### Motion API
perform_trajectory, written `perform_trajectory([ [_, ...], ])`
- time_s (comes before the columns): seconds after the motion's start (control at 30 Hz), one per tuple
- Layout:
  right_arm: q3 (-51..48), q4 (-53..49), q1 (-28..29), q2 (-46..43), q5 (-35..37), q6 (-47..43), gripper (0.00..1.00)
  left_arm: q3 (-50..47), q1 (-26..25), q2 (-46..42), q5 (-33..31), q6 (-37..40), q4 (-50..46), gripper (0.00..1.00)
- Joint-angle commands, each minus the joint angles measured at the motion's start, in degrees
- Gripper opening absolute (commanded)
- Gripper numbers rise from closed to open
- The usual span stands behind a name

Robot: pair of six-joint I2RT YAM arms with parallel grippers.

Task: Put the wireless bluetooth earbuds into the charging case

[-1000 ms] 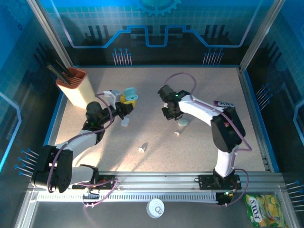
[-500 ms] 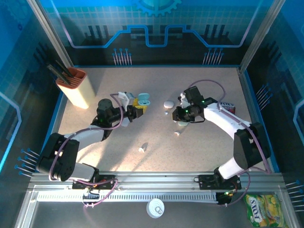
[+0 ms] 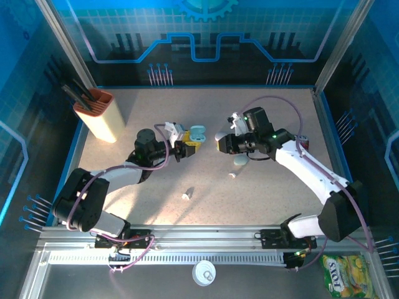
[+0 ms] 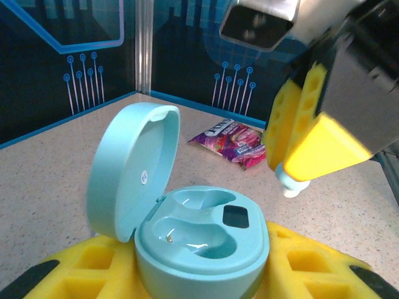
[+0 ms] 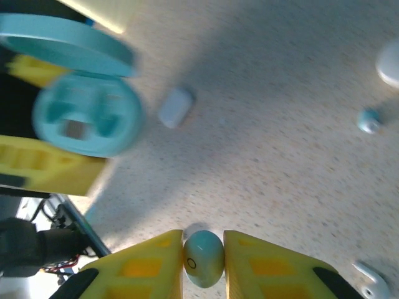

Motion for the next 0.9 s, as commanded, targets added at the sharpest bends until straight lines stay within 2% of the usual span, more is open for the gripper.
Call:
perform_trajectory([
  [0.0,3.56,-0.33,2.8,-1.08,-1.05,-4.31,0.22,1.61,-0.9,0.59,2.51,2.48,3.61,0.39],
  [0.2,6.35,0.81,5.1,-0.4,-1.12,-5.78,0.22,1.44,-1.72,0.05,4.27,3.73,3.36,0.39],
  [0.87,4.93,4.76,5.02,0.0,-1.47,-4.01,0.2,2.54,-3.24,-2.69,8.94,1.57,2.13,0.39],
])
